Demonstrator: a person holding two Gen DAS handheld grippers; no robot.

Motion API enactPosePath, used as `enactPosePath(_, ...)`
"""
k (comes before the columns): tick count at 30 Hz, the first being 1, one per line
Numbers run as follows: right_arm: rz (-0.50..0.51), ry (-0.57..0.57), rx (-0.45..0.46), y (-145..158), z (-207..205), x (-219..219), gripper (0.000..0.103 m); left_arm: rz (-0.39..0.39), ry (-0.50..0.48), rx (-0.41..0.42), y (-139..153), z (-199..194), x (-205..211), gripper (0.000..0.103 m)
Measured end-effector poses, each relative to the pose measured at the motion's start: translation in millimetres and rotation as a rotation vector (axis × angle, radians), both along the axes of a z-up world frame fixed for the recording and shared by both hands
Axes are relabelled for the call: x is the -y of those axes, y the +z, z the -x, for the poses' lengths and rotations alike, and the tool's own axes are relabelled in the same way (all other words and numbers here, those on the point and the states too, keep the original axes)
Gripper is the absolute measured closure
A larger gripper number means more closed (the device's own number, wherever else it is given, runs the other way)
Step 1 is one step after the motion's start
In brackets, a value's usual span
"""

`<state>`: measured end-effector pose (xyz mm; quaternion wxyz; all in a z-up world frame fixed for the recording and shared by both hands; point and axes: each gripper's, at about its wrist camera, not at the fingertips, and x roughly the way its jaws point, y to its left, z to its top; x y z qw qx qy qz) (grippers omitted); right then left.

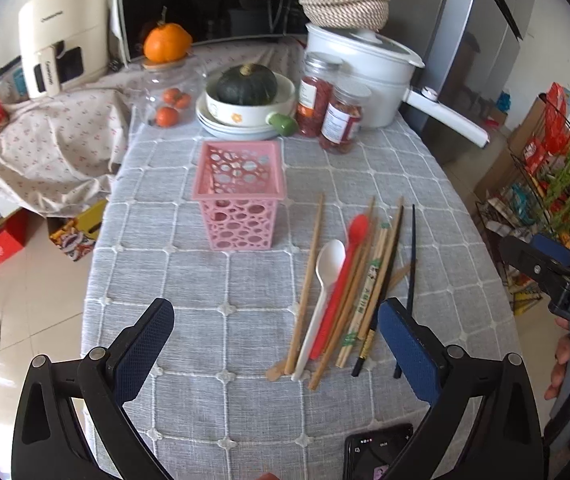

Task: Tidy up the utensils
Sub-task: 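Lower the left tool and grasp a single wooden chopstick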

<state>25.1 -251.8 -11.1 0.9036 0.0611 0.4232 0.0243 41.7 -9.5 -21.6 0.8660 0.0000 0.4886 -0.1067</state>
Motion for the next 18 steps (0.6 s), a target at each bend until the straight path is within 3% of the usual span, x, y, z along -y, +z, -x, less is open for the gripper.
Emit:
enactPosePath(6, -0.099, -0.013, -0.125, -24.3, -18.9, 26.7, 0.001, -0.016, -0.166, -0.061, -3.0, -27.7, 40.4, 0.021)
enactPosePath(12, -0.239, 0.003, -0.175, -38.5, -26.8, 51.5, 0.012, -0.048, -0.209, -0.213, -33.3, -84.3, 80.8, 0.059)
enactPosePath(14, -0.237, 0.005, -0.190, -42.4, -29.4, 55.9, 0.018, -0.093, -0.203, -0.251, -49.2, -104.0, 95.2, 0.072)
enactPosePath(18, -0.242, -0.006, -0.222, -51.5, -31.4, 64.7, 0.027, -0.213, -0.189, -0.274, -79.0, -131.0, 115.1, 0.085)
